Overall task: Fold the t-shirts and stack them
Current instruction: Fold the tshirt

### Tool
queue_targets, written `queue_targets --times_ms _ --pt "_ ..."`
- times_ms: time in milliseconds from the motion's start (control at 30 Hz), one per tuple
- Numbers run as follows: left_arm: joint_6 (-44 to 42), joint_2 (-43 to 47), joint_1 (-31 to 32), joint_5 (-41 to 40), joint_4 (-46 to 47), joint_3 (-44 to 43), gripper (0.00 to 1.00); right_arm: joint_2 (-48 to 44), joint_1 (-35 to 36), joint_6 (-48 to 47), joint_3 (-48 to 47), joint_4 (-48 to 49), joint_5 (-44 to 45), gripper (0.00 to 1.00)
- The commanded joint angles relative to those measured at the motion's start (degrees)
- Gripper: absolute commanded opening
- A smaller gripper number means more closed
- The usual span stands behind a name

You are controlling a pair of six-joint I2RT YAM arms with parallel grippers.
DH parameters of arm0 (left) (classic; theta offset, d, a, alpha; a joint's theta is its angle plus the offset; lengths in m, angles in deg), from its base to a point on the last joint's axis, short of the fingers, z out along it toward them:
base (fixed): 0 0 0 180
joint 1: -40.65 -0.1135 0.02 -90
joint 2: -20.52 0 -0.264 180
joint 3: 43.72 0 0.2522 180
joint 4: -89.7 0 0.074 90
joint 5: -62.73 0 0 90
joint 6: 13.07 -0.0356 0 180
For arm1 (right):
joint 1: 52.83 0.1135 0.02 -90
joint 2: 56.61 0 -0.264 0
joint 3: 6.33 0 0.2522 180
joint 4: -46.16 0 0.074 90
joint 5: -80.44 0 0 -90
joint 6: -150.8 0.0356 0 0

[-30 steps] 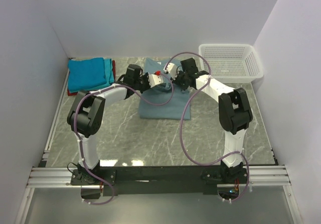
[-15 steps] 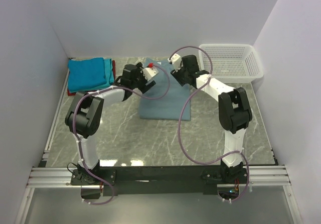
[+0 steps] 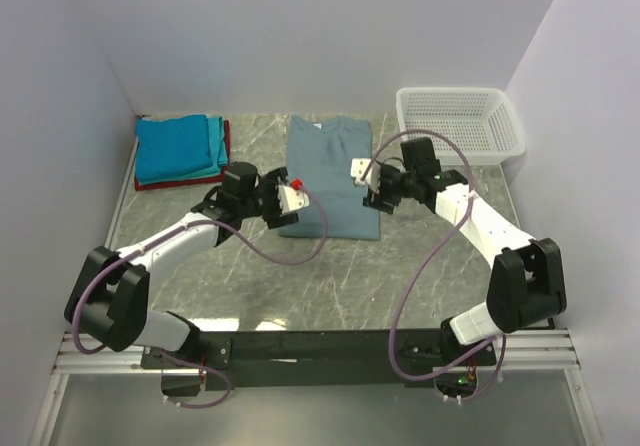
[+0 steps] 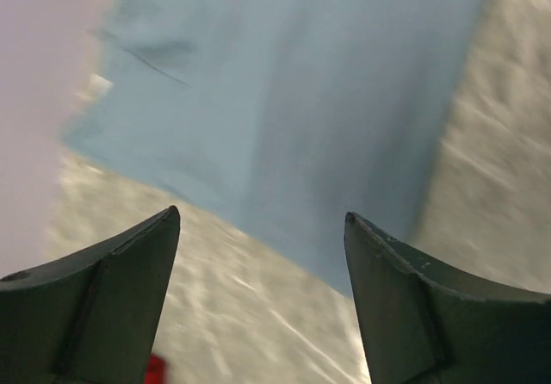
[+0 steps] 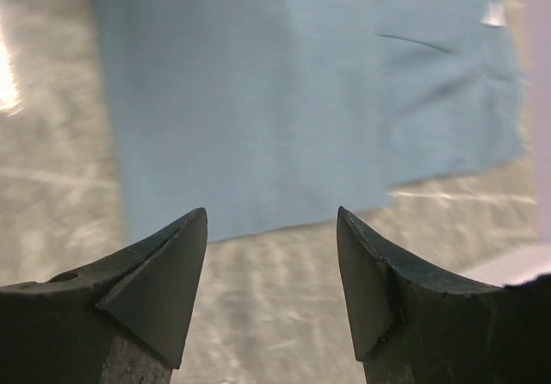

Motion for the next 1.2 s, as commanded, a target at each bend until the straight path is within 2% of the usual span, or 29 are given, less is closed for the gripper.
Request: queue_targets --times_ms 0,67,167,300,467,600,667,800,833,900,1167 --pt "-0.68 1.63 0.20 2.13 -5.59 2.41 0.82 -1.93 0.15 -8.50 4.13 -3.97 -4.79 0.68" --pt "-0.84 2.59 1.86 2.14 -7.52 3.54 0.80 -2.55 0.15 -9.99 5.27 -5.82 -5.84 0.68" --pt "-3.31 2.60 4.50 -1.73 -5.42 7.23 0.82 -3.86 0.58 -14.20 9.31 -5.74 -6.82 0.68" --pt "-3.83 -1.43 4.86 -2.70 -3.30 7.95 0.81 -3.61 4.00 -16.24 14.58 -0.21 -1.99 0.68" --pt "-5.24 -8.03 4.95 -6.81 -1.64 7.07 0.77 -3.08 6.21 -15.28 16.70 4.28 2.85 0.68" --pt "-5.42 -13.65 4.95 -12.00 0.38 5.40 0.68 -2.38 7.17 -13.78 17.14 7.09 4.08 0.68" --pt "-4.98 -15.41 4.95 -13.50 0.39 4.70 0.60 -1.59 8.23 -13.69 17.23 7.18 5.13 0.68" --pt "-4.81 -14.37 4.77 -13.78 2.76 7.68 0.54 0.70 10.60 -12.46 17.40 8.76 9.87 0.68" --pt "-4.54 -13.67 4.77 -13.60 3.63 9.08 0.48 1.14 11.04 -12.28 17.40 8.94 10.15 0.68" --pt "-3.93 -12.87 4.77 -12.99 4.43 10.23 0.43 1.67 11.57 -12.81 18.28 9.12 10.41 0.68" --pt "-3.92 -10.50 4.86 -11.22 3.02 10.41 0.36 3.15 11.57 -14.57 20.66 11.75 14.27 0.70"
